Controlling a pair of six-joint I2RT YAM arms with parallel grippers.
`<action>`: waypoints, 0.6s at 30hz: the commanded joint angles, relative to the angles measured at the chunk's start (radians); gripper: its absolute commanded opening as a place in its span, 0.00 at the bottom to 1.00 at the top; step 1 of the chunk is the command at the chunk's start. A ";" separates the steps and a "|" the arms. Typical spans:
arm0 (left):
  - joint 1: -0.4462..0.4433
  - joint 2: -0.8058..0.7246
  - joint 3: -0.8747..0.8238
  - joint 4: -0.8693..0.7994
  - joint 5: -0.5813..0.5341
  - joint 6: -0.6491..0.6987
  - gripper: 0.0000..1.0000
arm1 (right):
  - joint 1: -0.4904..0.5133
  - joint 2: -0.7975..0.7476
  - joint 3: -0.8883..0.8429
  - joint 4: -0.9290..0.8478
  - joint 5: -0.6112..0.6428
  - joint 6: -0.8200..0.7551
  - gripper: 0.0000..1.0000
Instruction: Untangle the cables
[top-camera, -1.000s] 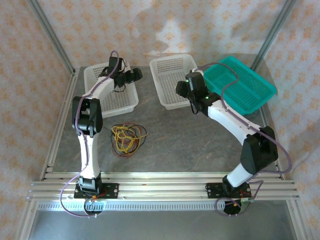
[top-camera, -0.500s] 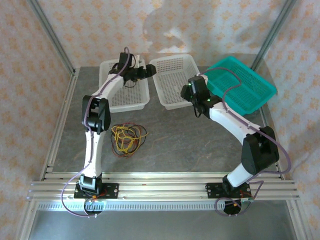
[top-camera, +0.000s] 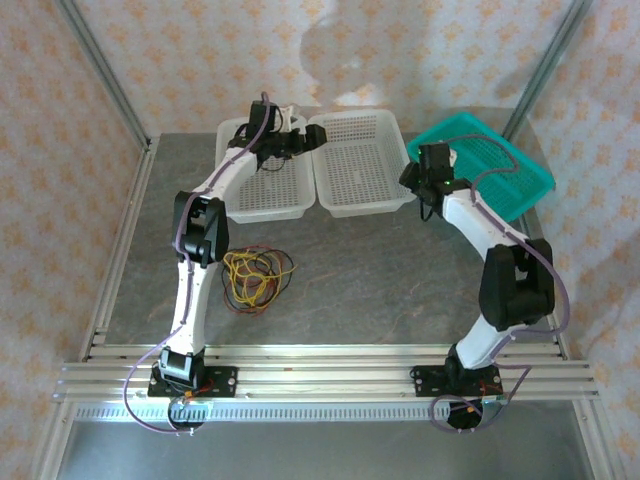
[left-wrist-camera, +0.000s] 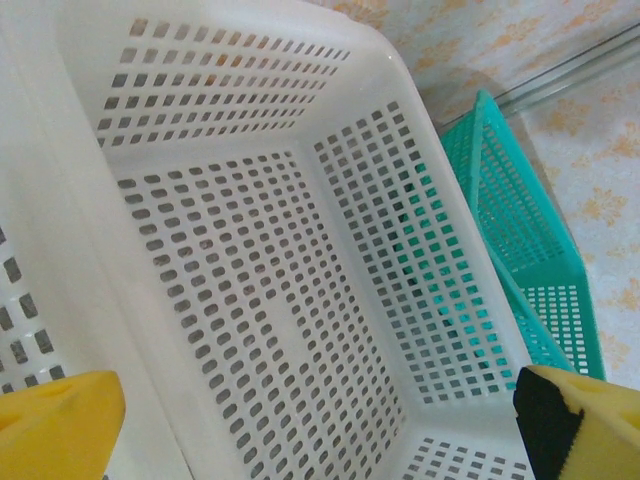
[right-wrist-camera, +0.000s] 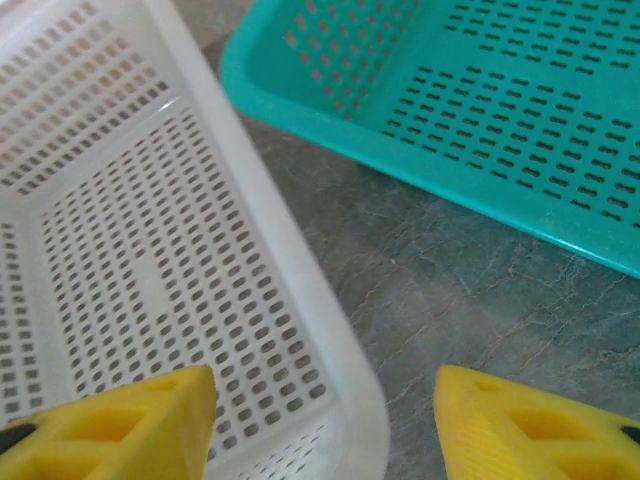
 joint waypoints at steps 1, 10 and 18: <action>-0.007 -0.023 0.043 -0.029 -0.087 0.030 0.99 | -0.037 0.052 0.065 -0.030 -0.066 -0.019 0.63; -0.007 -0.285 -0.154 -0.110 -0.427 0.147 0.99 | -0.052 0.228 0.206 -0.044 -0.138 -0.129 0.62; 0.034 -0.661 -0.642 -0.008 -0.680 0.149 0.99 | -0.053 0.282 0.234 -0.034 -0.182 -0.156 0.62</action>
